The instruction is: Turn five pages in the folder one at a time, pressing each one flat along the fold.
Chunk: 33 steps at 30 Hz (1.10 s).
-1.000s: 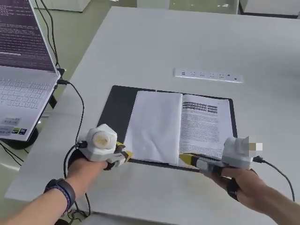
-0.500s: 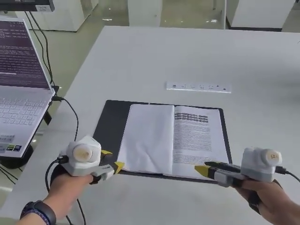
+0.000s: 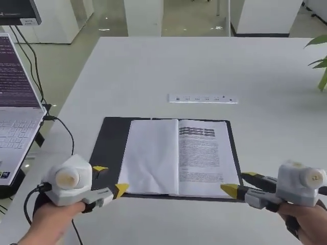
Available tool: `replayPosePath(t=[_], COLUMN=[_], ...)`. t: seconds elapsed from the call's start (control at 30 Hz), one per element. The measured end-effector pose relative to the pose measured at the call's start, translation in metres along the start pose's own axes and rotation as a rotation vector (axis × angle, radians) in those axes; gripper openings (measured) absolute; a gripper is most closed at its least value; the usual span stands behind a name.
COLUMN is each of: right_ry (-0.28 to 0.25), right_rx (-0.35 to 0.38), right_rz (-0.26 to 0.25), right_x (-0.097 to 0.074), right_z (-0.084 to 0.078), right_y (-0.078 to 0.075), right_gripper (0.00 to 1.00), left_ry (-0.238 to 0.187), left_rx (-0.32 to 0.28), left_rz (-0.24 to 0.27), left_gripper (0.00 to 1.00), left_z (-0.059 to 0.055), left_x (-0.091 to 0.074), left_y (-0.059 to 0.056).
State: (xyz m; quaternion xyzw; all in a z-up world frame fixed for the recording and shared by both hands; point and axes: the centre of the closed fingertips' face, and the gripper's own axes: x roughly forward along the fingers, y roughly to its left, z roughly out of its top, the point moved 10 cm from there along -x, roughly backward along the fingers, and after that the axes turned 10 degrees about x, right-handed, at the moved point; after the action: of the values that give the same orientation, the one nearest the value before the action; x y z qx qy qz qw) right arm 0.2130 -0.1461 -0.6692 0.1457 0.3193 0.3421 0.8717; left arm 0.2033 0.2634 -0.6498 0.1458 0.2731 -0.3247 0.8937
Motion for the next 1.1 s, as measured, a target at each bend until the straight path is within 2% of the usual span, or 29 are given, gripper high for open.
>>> replayPosePath(t=[0.1, 0.23, 0.37, 0.57, 0.73, 0.83, 0.93, 1.1], right_ry=[-0.027, -0.043, -0.085, -0.082, -0.088, -0.089, -0.099, -0.074], right_rx=[-0.007, -0.030, -0.004, -0.021, -0.010, -0.007, 0.001, 0.007], right_rz=[-0.012, -0.045, -0.053, -0.073, -0.072, -0.071, -0.065, -0.063], right_x=[-0.011, -0.022, -0.030, -0.038, -0.040, -0.040, -0.040, -0.038], right_z=[0.003, 0.004, 0.003, -0.004, -0.009, -0.010, -0.010, -0.008], right_y=[0.002, 0.007, 0.013, 0.026, 0.033, 0.033, 0.036, 0.034], right_gripper=[0.56, 0.60, 0.63, 0.68, 0.70, 0.70, 0.72, 0.72], left_ry=[-0.015, -0.045, -0.058, -0.070, -0.063, -0.066, -0.062, -0.082], left_rx=[0.012, -0.004, -0.005, -0.037, -0.063, -0.067, -0.059, -0.083], left_rz=[0.001, 0.017, 0.033, 0.068, 0.087, 0.099, 0.114, 0.151], left_gripper=[0.51, 0.57, 0.61, 0.65, 0.67, 0.69, 0.70, 0.70], left_z=[0.006, 0.012, 0.016, 0.015, 0.012, 0.014, 0.017, 0.021], left_x=[-0.006, -0.016, -0.025, -0.039, -0.043, -0.044, -0.046, -0.051], left_y=[-0.005, -0.008, -0.011, -0.018, -0.024, -0.026, -0.025, -0.022])
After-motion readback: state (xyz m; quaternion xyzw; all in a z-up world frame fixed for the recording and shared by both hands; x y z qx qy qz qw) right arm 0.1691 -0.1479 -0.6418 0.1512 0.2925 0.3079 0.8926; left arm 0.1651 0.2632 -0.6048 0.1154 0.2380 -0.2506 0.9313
